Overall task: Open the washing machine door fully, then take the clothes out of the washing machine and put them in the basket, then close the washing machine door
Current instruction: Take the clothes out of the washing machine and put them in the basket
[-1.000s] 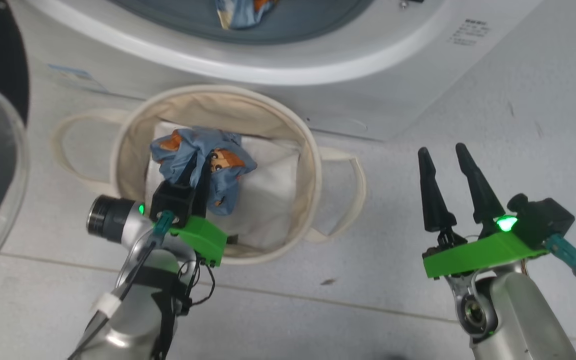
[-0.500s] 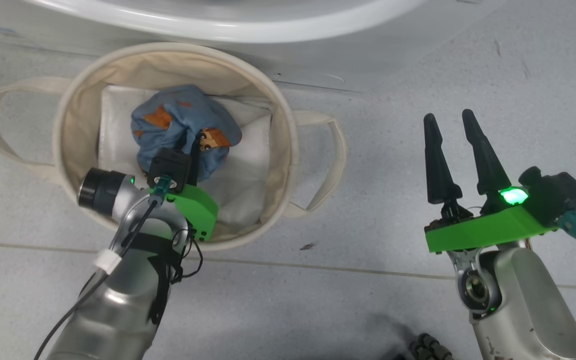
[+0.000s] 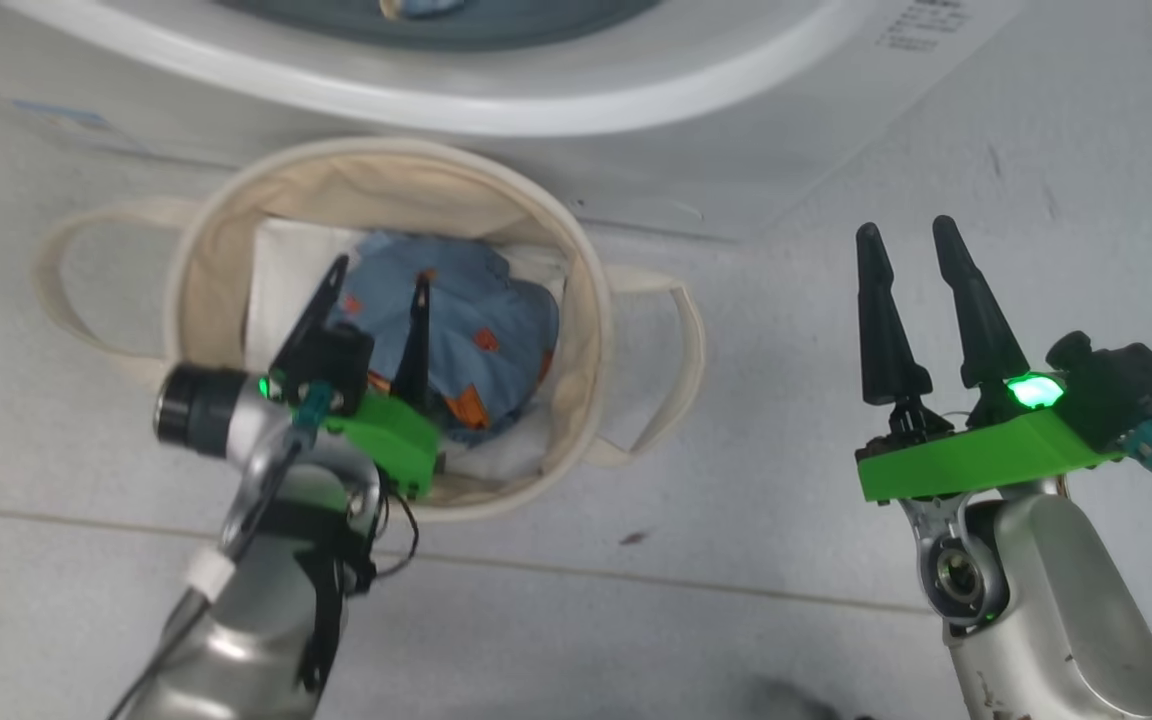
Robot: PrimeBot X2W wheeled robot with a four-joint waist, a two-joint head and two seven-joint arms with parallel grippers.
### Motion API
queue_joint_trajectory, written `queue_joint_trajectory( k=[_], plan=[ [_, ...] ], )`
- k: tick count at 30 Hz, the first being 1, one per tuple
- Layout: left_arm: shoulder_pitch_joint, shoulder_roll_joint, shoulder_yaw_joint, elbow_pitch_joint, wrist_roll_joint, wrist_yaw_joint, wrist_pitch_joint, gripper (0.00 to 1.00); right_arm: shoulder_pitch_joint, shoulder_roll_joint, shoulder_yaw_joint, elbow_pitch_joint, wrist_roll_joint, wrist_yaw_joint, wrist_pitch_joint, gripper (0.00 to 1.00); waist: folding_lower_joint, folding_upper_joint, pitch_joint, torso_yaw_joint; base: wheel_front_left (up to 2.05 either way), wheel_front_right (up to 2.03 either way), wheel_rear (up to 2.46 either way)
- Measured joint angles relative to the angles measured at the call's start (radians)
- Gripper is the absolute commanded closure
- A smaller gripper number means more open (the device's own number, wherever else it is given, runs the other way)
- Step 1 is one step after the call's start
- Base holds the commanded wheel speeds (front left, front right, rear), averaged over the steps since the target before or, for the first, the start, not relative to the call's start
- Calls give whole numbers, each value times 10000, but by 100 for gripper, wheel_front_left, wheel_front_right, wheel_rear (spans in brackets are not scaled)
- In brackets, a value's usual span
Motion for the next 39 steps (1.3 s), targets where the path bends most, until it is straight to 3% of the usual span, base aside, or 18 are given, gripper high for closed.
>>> queue_joint_trajectory(
  k=[24,39],
  plan=[
    [4749,-46,807,-5628,-686,485,-2,0,2157,2,-27,-533,88,0,0,0,-1,1,-4005,980,0,0,0],
    [6649,138,583,-6309,-184,54,0,0,3220,10,-313,-194,104,0,0,0,-1,1,-5564,766,0,0,0]
  ],
)
